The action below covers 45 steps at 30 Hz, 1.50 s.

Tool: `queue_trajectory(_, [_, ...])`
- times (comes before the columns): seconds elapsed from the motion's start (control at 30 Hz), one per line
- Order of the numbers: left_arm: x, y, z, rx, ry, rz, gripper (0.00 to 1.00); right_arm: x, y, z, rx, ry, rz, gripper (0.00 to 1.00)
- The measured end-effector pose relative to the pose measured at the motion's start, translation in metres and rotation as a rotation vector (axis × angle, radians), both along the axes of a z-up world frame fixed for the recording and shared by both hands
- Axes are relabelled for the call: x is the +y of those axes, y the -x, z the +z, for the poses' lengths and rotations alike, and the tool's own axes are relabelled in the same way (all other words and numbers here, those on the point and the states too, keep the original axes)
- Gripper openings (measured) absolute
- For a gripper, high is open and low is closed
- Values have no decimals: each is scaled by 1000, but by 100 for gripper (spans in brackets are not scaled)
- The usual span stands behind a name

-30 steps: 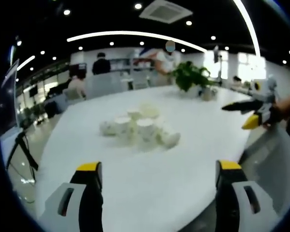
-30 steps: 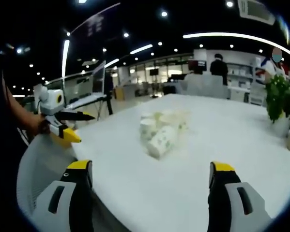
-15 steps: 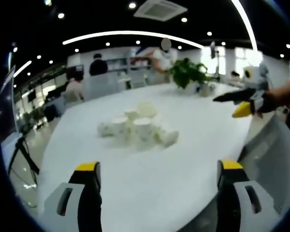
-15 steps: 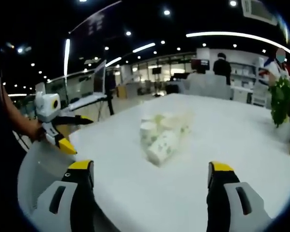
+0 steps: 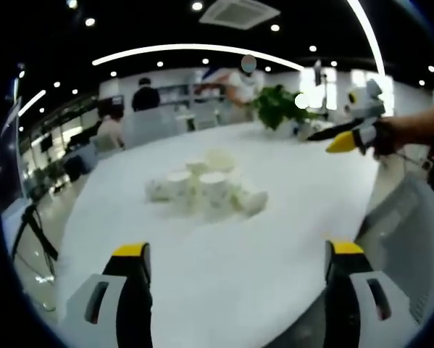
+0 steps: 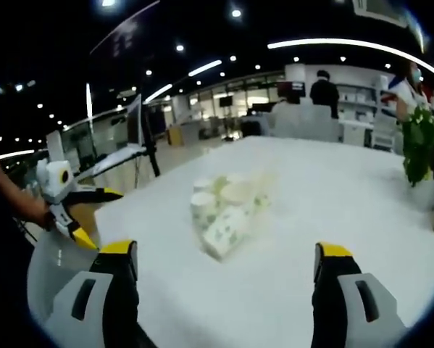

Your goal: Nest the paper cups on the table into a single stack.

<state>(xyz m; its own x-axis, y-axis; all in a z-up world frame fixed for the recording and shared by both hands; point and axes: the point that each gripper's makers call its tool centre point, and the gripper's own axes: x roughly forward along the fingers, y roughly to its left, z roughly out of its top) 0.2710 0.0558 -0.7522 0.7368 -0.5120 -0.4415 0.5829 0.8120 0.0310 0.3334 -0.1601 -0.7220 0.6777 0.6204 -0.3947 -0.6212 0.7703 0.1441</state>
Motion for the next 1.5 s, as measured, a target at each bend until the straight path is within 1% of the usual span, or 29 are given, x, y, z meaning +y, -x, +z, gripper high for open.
queue_trajectory(0.07, [1, -1, -2, 4, -8, 0, 99, 2, -5, 1, 1, -2, 2, 100])
queue_trajectory(0.13, [2, 0, -4, -8, -40, -7, 99, 7, -8, 1, 15, -3, 15, 100])
queue_trajectory(0.2, [1, 0, -3, -7, -33, -12, 99, 12, -11, 0, 15, 8, 32, 100])
queue_trajectory(0.27, [1, 0, -4, 6, -28, -7, 99, 18, -14, -1, 16, 25, 48, 100])
queue_trajectory(0.33, [2, 0, -3, 3, -26, -2, 99, 26, -18, -1, 10, 34, 61, 100])
queue_trajectory(0.4, [1, 0, -3, 6, -21, -1, 99, 30, -24, -2, 5, 42, 61, 100])
queue_trajectory(0.5, [2, 0, -3, 5, -23, 0, 99, 35, -33, -5, 16, 68, 66, 100])
queue_trajectory(0.6, [2, 0, -4, 10, -20, 2, 99, 40, -41, -6, 17, 78, 66, 100])
queue_trajectory(0.73, [4, -1, -5, 10, -21, 8, 98, 44, -53, -10, 28, 100, 55, 100])
queue_trajectory(0.83, [5, -1, -9, 24, -31, 7, 98, 46, -61, -13, 40, 101, 45, 100])
queue_trajectory(0.93, [3, 1, -12, 27, -59, -11, 97, 49, -71, -16, 58, 100, 27, 100])
queue_trajectory(1.07, [3, 1, -12, 30, -61, -9, 97, 52, -83, -17, 77, 99, 0, 100])
queue_trajectory(1.13, [4, 1, -13, 41, -58, -4, 97, 52, -88, -17, 83, 106, -12, 100])
queue_trajectory(1.2, [5, 0, -14, 37, -64, -2, 97, 52, -94, -18, 85, 113, -18, 99])
queue_trajectory(1.37, [5, 1, -14, 36, -64, -2, 97, 53, -101, -19, 96, 116, -37, 98])
queue_trajectory(1.5, [5, 1, -14, 35, -65, -2, 96, 54, -102, -31, 131, 117, -45, 97])
